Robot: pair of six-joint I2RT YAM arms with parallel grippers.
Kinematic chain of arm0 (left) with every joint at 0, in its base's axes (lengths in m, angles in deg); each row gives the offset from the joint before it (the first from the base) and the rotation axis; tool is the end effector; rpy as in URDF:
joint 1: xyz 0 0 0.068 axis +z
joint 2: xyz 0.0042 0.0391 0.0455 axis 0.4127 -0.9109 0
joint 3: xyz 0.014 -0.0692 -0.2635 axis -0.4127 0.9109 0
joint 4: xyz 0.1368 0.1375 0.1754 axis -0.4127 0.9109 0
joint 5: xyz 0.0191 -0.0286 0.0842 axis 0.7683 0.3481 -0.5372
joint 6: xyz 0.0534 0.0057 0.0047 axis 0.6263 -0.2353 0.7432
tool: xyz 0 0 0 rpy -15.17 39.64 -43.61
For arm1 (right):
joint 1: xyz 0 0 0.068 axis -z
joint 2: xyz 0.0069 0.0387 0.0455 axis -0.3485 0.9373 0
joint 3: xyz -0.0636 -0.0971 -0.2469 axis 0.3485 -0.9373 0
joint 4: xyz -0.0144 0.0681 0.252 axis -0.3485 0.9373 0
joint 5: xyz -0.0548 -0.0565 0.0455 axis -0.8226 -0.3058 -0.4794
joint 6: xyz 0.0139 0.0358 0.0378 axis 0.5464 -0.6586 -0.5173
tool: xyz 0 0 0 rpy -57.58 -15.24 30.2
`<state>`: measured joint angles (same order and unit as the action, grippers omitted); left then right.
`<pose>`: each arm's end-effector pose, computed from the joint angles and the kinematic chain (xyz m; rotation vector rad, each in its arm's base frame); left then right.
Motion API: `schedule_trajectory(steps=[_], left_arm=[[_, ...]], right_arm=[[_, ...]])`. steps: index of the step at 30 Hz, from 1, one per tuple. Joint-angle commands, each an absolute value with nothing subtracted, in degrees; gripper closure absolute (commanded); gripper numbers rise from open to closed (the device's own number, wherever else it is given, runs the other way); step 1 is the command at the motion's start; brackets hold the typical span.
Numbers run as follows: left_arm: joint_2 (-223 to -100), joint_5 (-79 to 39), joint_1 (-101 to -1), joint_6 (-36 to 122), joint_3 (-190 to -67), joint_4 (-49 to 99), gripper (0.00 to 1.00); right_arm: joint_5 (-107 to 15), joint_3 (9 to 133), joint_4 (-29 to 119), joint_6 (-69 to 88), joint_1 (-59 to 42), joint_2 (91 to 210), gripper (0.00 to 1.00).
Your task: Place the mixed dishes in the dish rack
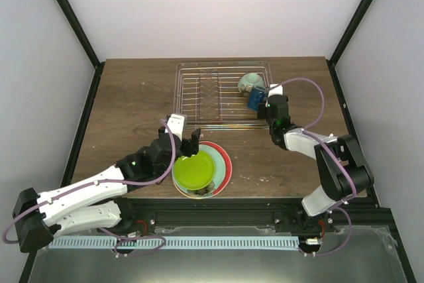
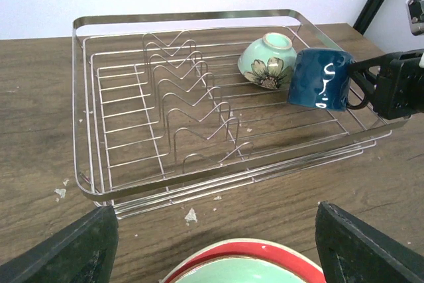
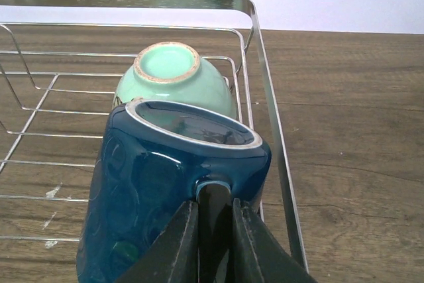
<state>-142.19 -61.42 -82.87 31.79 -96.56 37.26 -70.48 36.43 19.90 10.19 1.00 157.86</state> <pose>0.1299 -0.1748 0.2799 0.2519 1.9375 -0.3511 0.3079 0.0977 0.1956 -0.0393 1.9489 0.0078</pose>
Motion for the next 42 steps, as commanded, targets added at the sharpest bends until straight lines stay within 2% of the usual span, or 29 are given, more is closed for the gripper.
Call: schedule_trajectory(steps=[1, 8, 12, 17, 26, 34, 42], left_arm=[[-141.33, -61.83, -82.31, 31.61, -96.29, 36.58, 0.17], [-141.24, -61.61, -82.07, 31.31, -95.76, 36.10, 0.17], [-141.01, -61.68, -82.01, 31.11, -95.26, 36.06, 0.17], [-140.63, -61.67, -81.88, 30.92, -94.62, 35.87, 0.17], [-139.92, -61.71, -81.68, 30.64, -94.24, 35.92, 0.17], [-139.76, -61.39, -81.68, 30.22, -94.03, 36.00, 0.16], [-140.17, -60.68, -81.68, 30.03, -93.95, 35.92, 0.16]], right_arm=[[-73.99, 38.67, 11.19, 11.93, 0.60, 157.81, 0.99], [-71.29, 38.60, 13.39, 12.72, 0.62, 158.33, 0.99], [-70.13, 38.84, 17.57, 12.70, 0.60, 158.59, 0.91], [-69.85, 39.31, 20.74, 12.66, 0.45, 159.59, 0.89], [-67.12, 39.62, 26.85, 10.71, 0.27, 157.20, 0.67], [-64.58, 40.50, 33.57, 8.05, 0.16, 154.20, 0.57], [-63.37, 40.68, 39.69, 5.57, 0.07, 149.43, 0.40]])
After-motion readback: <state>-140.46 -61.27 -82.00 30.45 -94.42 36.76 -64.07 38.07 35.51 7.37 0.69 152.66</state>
